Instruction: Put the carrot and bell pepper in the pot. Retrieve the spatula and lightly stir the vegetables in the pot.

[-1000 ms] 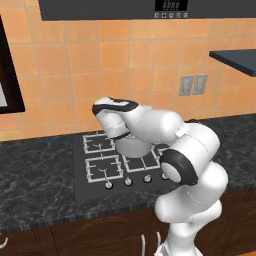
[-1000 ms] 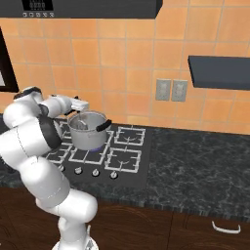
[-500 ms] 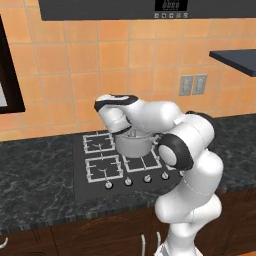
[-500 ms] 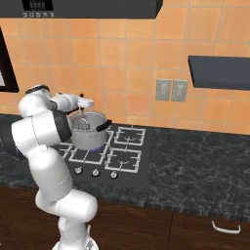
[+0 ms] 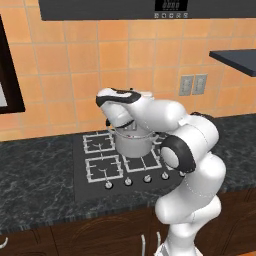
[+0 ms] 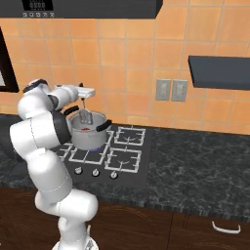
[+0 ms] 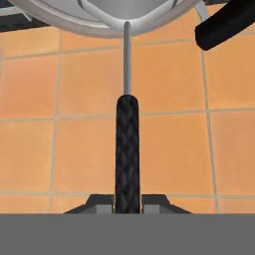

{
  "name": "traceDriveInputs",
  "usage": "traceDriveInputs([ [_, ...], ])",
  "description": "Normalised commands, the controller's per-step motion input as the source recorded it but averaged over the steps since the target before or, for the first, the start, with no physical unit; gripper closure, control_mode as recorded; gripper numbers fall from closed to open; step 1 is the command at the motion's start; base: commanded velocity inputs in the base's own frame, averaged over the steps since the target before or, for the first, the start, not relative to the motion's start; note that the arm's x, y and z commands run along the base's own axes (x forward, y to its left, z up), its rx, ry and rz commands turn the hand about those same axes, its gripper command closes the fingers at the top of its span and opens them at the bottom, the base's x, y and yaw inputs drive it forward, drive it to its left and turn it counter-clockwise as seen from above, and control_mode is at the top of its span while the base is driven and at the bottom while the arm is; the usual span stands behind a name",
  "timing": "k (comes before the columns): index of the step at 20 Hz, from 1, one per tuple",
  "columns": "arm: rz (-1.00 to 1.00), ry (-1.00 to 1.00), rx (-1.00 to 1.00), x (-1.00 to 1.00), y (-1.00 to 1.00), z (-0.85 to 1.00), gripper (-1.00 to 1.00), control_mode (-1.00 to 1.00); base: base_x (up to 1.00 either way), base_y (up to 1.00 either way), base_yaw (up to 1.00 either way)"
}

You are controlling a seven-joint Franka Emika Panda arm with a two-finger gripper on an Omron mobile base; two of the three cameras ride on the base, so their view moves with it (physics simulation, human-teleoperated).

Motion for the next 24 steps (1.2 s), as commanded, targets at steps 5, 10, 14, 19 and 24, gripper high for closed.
traceDriveInputs([
  [5,-0.08,0.22,0.22,-0.11,0.05,-0.01,1.0,-1.0,0.0,0.0,0.0],
  [10,-0.1,0.08,0.08,-0.24,0.0,-0.13,1.0,-1.0,0.0,0.0,0.0],
  [14,-0.11,0.01,-0.02,0.02,0.0,-0.84,1.0,-1.0,0.0,0.0,0.0],
  [19,-0.08,-0.22,-0.14,0.12,0.0,-0.96,1.0,-1.0,0.0,0.0,0.0],
  [24,-0.04,-0.45,-0.22,0.0,0.03,-0.97,1.0,-1.0,0.0,0.0,0.0],
])
